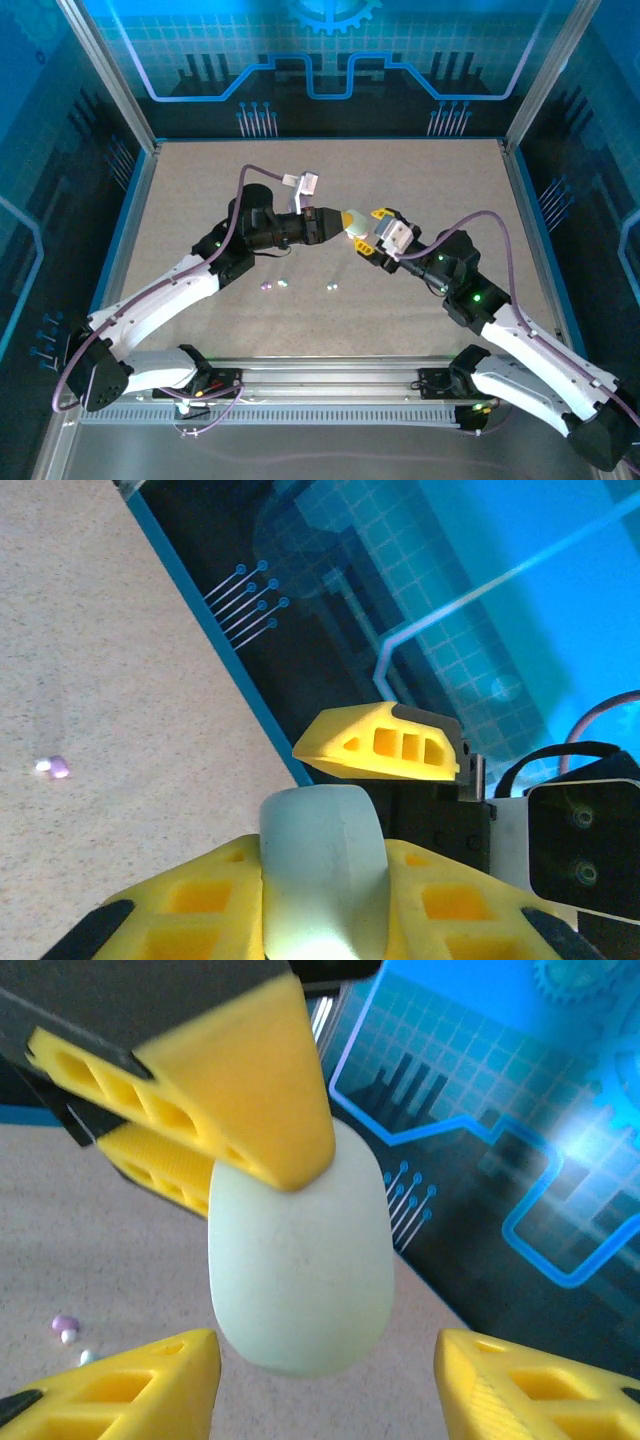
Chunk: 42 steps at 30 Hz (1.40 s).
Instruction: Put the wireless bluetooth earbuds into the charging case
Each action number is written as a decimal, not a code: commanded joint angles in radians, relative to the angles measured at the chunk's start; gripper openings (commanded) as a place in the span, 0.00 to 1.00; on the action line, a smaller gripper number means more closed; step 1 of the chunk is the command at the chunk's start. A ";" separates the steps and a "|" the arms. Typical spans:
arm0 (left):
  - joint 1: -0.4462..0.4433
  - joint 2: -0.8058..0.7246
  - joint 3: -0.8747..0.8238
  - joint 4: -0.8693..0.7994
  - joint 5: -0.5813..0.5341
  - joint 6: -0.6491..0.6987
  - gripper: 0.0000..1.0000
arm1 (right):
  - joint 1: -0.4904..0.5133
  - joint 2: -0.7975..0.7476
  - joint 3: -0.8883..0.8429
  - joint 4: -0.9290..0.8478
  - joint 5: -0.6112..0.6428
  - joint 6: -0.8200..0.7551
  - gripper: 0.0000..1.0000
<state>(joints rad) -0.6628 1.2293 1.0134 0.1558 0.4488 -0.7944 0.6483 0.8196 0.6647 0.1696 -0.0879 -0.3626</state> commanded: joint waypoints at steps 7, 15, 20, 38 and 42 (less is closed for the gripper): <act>0.006 -0.006 -0.034 0.151 0.080 -0.108 0.11 | -0.042 0.061 0.054 0.095 -0.127 0.051 0.49; 0.011 -0.010 -0.037 0.140 0.066 -0.107 0.10 | -0.056 0.024 0.022 0.144 -0.090 0.065 0.55; 0.011 -0.008 -0.036 0.141 0.065 -0.109 0.10 | -0.058 0.028 0.023 0.149 -0.103 0.067 0.55; 0.013 0.004 -0.026 0.123 0.065 -0.112 0.10 | -0.060 0.021 0.005 0.207 -0.119 0.067 0.59; 0.013 0.007 -0.023 0.116 0.063 -0.114 0.10 | -0.060 0.021 0.004 0.204 -0.128 0.068 0.56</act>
<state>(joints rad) -0.6563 1.2293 0.9897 0.2863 0.4953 -0.8928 0.6006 0.8612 0.6735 0.2932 -0.2092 -0.2989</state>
